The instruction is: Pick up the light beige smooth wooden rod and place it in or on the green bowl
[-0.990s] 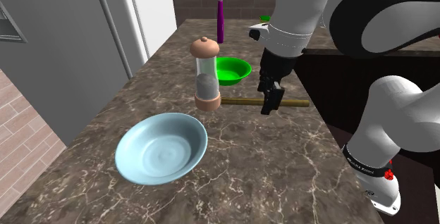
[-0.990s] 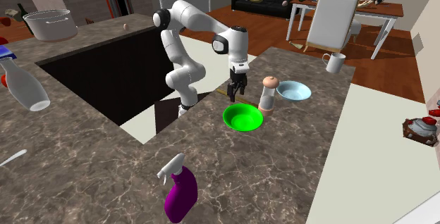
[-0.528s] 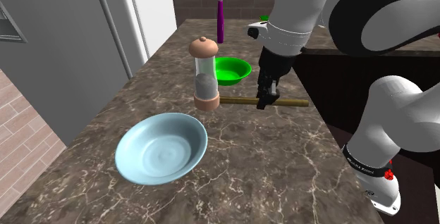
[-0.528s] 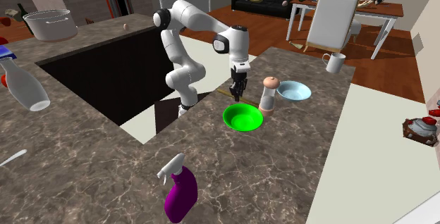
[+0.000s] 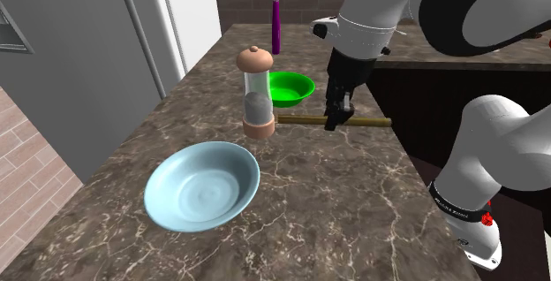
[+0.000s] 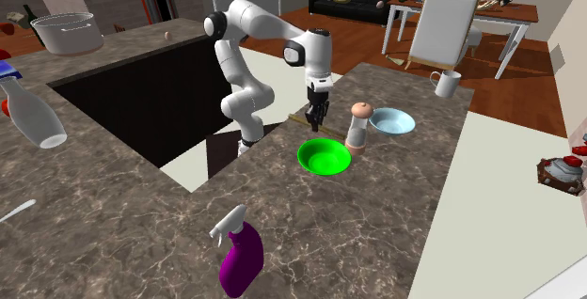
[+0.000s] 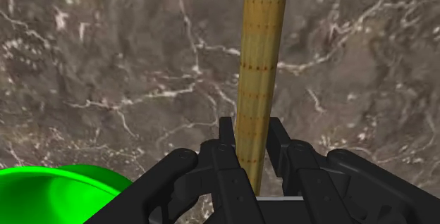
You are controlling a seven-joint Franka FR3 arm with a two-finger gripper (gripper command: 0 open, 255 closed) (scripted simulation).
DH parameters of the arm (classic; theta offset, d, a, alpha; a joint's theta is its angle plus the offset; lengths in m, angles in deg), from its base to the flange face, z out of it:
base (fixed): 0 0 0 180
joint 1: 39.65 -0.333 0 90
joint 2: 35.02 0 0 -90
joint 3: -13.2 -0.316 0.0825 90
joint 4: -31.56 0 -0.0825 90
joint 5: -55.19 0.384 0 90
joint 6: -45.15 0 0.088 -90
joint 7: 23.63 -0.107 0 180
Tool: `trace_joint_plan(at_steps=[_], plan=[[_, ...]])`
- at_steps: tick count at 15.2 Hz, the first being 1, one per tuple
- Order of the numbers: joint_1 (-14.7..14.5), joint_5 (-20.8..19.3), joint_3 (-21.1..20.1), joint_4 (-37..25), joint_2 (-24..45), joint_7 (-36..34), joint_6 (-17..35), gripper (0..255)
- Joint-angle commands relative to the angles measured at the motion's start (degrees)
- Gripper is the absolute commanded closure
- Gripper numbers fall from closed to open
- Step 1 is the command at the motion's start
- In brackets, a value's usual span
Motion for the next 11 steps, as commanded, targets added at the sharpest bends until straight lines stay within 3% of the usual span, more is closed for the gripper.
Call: trace_joint_plan(at_steps=[1,11], plan=[[0.1,-0.2,0.3,-1.4,-0.1,0.1,-1.6,255],[0.6,-1.0,1.2,-9.4,0.4,0.5,-9.0,255]])
